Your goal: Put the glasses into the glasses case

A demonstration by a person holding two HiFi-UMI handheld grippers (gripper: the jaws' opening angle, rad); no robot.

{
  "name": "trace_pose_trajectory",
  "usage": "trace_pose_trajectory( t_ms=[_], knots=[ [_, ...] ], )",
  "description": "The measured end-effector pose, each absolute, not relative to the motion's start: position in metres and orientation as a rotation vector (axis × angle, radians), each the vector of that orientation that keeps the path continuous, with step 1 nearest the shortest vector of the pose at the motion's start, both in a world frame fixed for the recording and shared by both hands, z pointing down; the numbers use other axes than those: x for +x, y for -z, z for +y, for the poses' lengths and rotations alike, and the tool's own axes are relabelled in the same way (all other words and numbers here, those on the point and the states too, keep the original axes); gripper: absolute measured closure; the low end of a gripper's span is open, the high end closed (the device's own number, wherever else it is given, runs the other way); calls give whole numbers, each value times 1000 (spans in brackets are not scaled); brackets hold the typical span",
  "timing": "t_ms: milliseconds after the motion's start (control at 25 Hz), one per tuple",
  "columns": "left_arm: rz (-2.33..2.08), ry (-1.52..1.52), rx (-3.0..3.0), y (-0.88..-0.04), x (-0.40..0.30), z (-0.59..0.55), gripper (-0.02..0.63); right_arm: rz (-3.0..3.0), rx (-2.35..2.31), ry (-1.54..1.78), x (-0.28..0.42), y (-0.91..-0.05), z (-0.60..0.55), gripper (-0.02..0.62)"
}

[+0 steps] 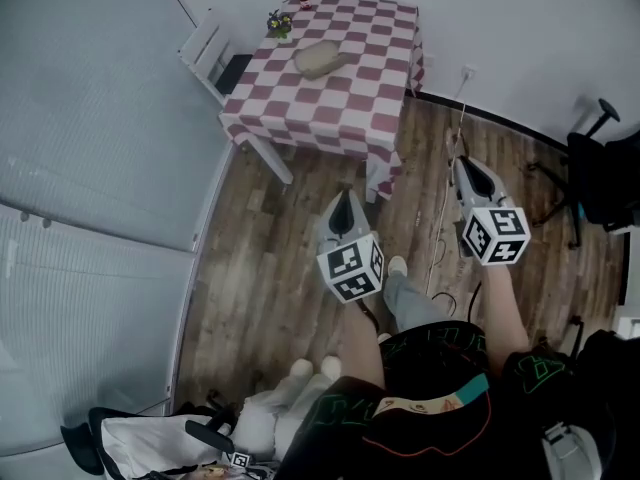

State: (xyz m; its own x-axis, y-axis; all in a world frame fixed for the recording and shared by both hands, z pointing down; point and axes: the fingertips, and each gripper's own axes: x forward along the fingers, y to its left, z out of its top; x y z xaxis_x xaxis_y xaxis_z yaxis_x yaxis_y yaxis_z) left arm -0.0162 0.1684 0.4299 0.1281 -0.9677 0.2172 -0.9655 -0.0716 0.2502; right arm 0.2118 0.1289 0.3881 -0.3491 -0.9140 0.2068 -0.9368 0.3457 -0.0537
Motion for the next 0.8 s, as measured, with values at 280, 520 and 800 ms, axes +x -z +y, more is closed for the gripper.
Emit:
trace_pose_trajectory(
  t_ms=[280, 520, 800],
  knots=[
    [-1857, -42, 2038, -454, -13, 123, 597, -2434, 1670, -285, 209, -411, 79, 574],
    [-1859, -70, 2000, -468, -10, 82, 595, -2429, 1657, -316, 213, -424, 39, 574],
    [-1827, -93, 2062, -463, 21, 29, 595, -2422, 1704, -319, 242, -423, -7, 574]
  ],
)
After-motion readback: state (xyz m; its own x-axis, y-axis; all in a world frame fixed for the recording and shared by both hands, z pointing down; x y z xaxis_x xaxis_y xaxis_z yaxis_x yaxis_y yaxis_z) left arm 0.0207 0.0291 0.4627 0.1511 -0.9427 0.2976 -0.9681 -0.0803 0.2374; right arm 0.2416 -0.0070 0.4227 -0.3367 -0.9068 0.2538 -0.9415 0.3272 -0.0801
